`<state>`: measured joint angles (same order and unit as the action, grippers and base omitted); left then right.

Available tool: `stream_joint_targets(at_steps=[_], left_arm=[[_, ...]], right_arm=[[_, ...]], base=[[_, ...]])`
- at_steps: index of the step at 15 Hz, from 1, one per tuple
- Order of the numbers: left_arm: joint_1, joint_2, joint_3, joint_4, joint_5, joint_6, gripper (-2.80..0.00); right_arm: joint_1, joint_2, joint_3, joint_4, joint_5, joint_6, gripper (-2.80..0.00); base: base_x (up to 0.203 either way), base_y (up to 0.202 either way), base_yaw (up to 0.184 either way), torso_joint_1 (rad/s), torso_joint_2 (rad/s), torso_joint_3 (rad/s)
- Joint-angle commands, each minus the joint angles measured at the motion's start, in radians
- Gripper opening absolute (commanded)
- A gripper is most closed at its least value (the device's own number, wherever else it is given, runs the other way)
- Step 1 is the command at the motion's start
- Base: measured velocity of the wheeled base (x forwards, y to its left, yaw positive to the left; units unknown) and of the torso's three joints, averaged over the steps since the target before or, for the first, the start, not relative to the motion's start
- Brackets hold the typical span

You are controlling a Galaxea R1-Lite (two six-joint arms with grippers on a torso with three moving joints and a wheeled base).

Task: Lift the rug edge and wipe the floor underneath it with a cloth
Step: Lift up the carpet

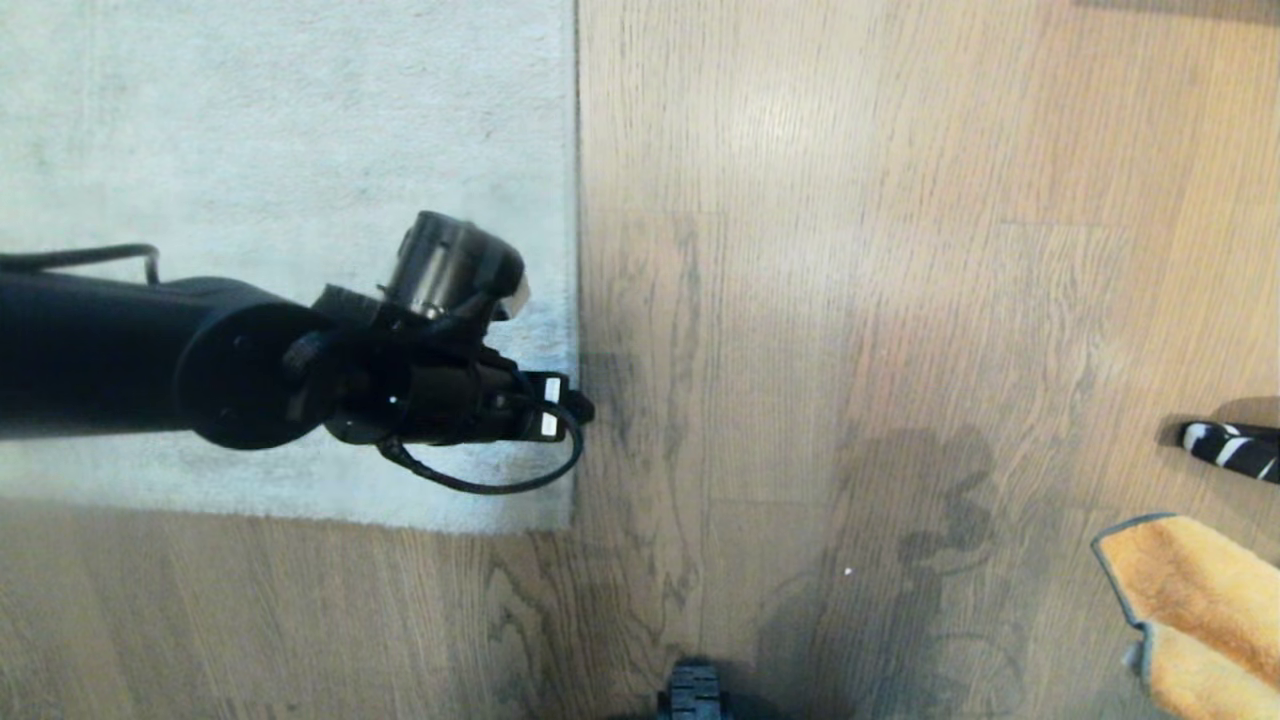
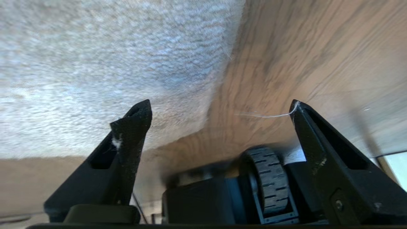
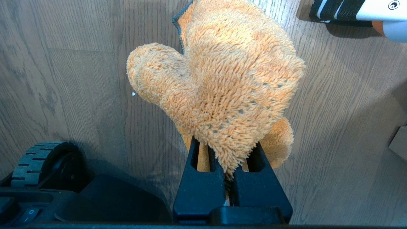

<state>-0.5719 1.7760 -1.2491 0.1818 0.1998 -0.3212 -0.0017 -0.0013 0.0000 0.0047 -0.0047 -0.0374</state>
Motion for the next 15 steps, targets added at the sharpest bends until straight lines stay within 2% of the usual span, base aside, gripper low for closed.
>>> stream_joint_targets(at_steps=[1,4,7,9,15], left_arm=[[-0.009,0.017,-0.055,0.074,0.030,0.000,0.00],[-0.025,0.049,-0.117,0.159,0.106,0.010,0.00],[-0.043,0.080,-0.128,0.171,0.208,0.022,0.00],[-0.046,0.094,-0.127,0.171,0.271,0.051,0.00],[-0.040,0.108,-0.127,0.163,0.311,0.060,0.00]], right_arm=[[0.000,0.001,0.000,0.000,0.000,-0.001,-2.80],[0.000,0.001,0.000,0.000,0.000,-0.001,-2.80],[0.000,0.001,0.000,0.000,0.000,-0.001,-2.80],[0.000,0.001,0.000,0.000,0.000,-0.001,-2.80],[0.000,0.001,0.000,0.000,0.000,-0.001,-2.80]], base=[[0.000,0.000,0.000,0.000,0.00,0.000],[0.000,0.000,0.000,0.000,0.00,0.000],[0.000,0.000,0.000,0.000,0.00,0.000],[0.000,0.000,0.000,0.000,0.00,0.000],[0.000,0.000,0.000,0.000,0.00,0.000]])
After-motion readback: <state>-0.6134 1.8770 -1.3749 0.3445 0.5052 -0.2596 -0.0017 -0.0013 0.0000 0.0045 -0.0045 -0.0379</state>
